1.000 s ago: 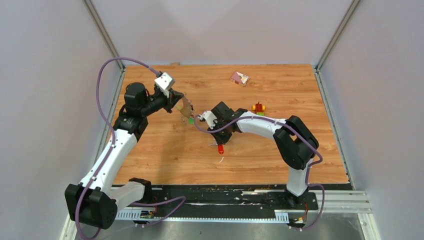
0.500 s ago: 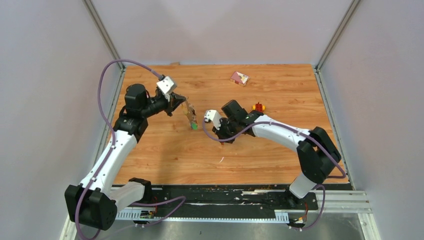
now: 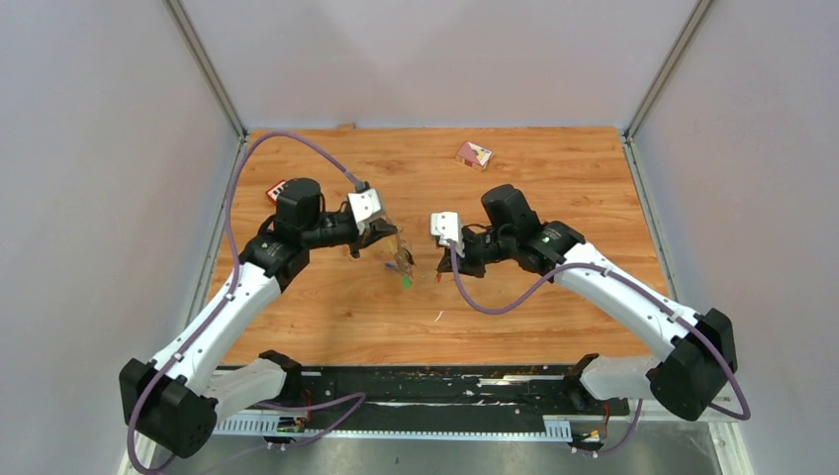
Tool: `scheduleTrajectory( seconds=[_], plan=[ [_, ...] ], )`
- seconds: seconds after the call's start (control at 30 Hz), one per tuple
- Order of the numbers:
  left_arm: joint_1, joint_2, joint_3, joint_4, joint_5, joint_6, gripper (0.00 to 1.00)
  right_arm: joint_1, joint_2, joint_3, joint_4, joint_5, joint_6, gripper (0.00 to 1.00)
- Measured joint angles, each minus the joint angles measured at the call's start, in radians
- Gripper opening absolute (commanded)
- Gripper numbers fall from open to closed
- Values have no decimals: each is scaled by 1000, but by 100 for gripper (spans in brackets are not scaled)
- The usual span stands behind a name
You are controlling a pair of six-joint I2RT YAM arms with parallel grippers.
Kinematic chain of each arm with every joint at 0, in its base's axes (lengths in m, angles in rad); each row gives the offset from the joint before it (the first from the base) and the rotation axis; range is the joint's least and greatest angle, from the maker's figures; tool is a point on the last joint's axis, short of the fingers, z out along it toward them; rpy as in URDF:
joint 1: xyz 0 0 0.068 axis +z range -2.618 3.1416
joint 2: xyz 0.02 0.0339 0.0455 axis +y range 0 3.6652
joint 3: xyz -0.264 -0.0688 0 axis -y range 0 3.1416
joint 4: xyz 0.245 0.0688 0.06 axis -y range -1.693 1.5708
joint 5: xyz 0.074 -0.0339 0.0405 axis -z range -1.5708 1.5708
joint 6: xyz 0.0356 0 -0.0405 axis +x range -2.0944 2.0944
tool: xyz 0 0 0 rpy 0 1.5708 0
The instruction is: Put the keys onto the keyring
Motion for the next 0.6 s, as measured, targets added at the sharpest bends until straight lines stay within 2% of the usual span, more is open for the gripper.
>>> scheduleTrajectory(
  seconds=[0.3,0.6],
  plan=[
    [-186,39,2,-23,10,40,0,-23,-143,11,-26,-89,-11,0],
    [-269,40,-14,18,32,88,0,-43,-177,24,-62,-178,-37,0]
  ],
)
